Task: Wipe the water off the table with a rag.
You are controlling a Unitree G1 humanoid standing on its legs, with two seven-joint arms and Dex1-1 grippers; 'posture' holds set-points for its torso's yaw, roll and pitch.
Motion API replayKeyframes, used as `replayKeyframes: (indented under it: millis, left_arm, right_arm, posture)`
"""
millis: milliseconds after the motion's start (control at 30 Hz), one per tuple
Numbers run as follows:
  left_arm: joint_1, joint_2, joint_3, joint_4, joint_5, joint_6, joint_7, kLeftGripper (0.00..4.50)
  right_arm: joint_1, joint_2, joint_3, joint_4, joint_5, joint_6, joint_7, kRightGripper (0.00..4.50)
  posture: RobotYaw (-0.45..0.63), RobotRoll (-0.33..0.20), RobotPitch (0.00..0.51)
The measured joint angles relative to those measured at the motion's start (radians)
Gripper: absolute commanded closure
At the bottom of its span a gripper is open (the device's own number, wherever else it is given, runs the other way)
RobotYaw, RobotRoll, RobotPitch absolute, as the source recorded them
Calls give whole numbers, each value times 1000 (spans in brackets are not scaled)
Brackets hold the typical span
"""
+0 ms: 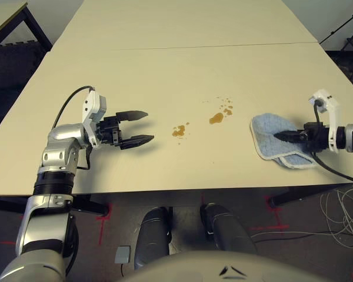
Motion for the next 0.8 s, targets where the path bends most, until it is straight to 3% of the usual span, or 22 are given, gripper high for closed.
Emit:
replayKeyframes:
  millis: [133,367,800]
  left_arm:
    - [-1,0,0,1,0,0,0,0]
    - [-4,0,0,7,1,-2,0,0]
    - [-5,0,0,7,1,-4,3,0]
  right_arm:
    - [-66,50,-53,-43,42,41,-56,4471]
    - [-102,167,-43,-40,46,37,-146,4473]
    - [-135,304,70,159,-121,-204,-240,4476]
  posture:
    - [-229,0,138]
    - [-224,0,132]
    - [-208,0,133]
